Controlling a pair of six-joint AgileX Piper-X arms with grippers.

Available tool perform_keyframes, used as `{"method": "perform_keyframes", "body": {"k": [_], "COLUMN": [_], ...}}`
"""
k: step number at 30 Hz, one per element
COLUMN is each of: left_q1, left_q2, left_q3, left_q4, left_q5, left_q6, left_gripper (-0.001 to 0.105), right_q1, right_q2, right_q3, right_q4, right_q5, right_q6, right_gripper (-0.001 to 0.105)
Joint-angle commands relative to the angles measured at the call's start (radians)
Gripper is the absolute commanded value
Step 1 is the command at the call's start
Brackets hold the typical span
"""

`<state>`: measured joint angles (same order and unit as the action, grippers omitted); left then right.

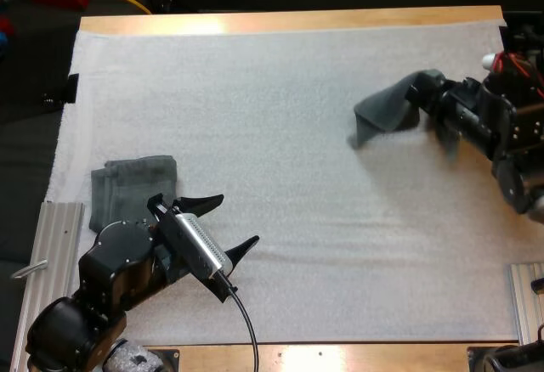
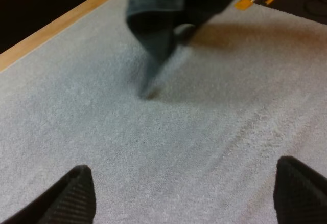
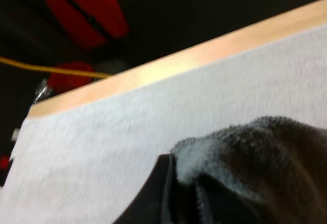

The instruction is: Pick towel from pile, fold and stack

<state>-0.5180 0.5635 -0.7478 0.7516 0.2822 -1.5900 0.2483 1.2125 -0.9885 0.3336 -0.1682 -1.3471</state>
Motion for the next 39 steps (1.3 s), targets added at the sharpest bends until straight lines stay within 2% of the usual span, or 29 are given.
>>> {"method": "perform_keyframes", "body": {"k": [1, 9, 12, 17, 22, 27, 29, 32, 35, 39], "left_q1": [-0.003, -0.003, -0.003, -0.003, -0.003, -0.003, -0.003, -0.003, -0.003, -0.003], "left_q2": [-0.001, -0.001, -0.001, -0.001, -0.001, -0.001, -0.001, -0.001, -0.001, -0.001], "left_q3": [-0.007, -0.007, -0.007, -0.007, -0.007, -0.007, -0.007, -0.007, -0.007, -0.007], "left_q4": [-0.011, -0.011, -0.011, -0.011, -0.011, -0.011, -0.011, -0.011, -0.011, -0.011], "left_q5": [-0.004, -0.004, -0.004, -0.002, -0.002, -0.002, -0.002, -0.002, -0.002, -0.002], "left_q6": [-0.009, -0.009, -0.009, -0.027, -0.061, -0.062, -0.062, -0.062, -0.062, -0.062], "left_gripper": [0.069, 0.069, 0.069, 0.069, 0.069, 0.069, 0.069, 0.069, 0.069, 0.069], "right_q1": [0.012, 0.177, 0.254, 0.334, 0.34, 0.34, 0.34, 0.352, 0.391, 0.447], "right_q2": [-0.023, -0.044, -0.043, -0.043, -0.043, -0.043, -0.034, -0.001, 0.035, 0.062], "right_q3": [-0.011, -0.011, -0.011, -0.011, -0.011, -0.011, -0.011, -0.011, -0.001, 0.029], "right_q4": [0.038, 0.152, 0.146, 0.044, -0.052, -0.098, -0.058, 0.039, 0.119, 0.12], "right_q5": [-0.015, 0.002, 0.07, 0.131, 0.139, 0.143, 0.135, 0.067, 0.055, 0.06], "right_q6": [-0.011, -0.01, -0.009, 0.017, 0.065, 0.069, 0.071, 0.073, 0.073, 0.073], "right_gripper": [0.001, 0.001, 0.001, 0.001, 0.001, 0.001, 0.001, 0.001, 0.001, 0.001]}}
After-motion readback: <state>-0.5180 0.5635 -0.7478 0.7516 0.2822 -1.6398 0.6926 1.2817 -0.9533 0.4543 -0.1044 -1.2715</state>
